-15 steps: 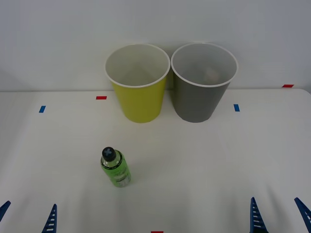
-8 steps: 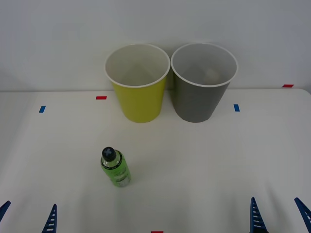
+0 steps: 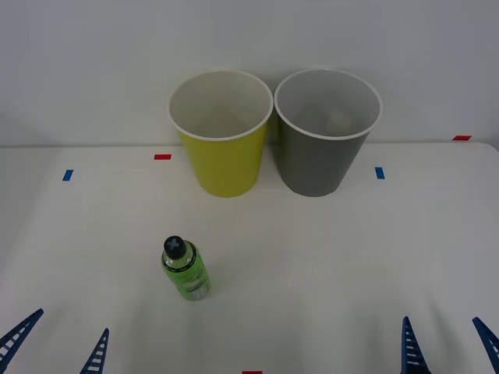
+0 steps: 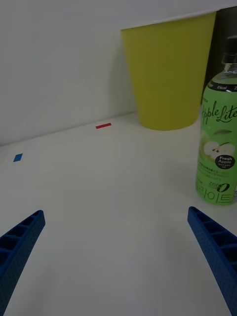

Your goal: Put cans in the gray bin and PET bottles in the light green bin.

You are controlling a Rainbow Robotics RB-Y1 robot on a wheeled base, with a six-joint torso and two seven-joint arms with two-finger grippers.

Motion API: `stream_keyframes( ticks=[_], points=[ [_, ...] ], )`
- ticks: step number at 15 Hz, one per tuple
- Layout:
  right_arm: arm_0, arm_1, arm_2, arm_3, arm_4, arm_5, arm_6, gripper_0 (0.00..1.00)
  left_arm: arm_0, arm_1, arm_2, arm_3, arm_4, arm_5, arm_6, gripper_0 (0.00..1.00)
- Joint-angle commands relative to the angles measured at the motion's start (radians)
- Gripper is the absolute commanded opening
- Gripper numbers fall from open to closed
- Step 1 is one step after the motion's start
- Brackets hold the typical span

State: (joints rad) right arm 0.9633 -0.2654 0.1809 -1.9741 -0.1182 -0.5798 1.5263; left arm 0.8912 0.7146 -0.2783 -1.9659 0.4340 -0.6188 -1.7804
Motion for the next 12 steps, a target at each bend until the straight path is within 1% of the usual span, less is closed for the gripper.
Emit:
stream_keyframes(
  ticks=[1, 3, 5, 10, 12],
  points=[
    [0.0, 0.0, 0.0, 0.0, 0.0, 0.0, 0.0, 0.96, -0.087, 0.085, -0.081, 0.029, 0.009, -0.024, 0.001, 1.0],
    [0.0, 0.0, 0.0, 0.0, 0.0, 0.0, 0.0, 0.96, -0.178, 0.124, -0.162, 0.073, 0.009, -0.061, -0.001, 1.0],
    [0.0, 0.0, 0.0, 0.0, 0.0, 0.0, 0.0, 0.96, -0.255, 0.146, -0.22, 0.107, 0.009, -0.064, 0.001, 1.0],
    [0.0, 0.0, 0.0, 0.0, 0.0, 0.0, 0.0, 0.96, -0.413, 0.164, -0.317, 0.173, 0.038, -0.064, 0.007, 1.0],
    [0.0, 0.0, 0.0, 0.0, 0.0, 0.0, 0.0, 0.96, -0.457, 0.17, -0.34, 0.174, 0.06, -0.064, 0.013, 1.0]
  ],
)
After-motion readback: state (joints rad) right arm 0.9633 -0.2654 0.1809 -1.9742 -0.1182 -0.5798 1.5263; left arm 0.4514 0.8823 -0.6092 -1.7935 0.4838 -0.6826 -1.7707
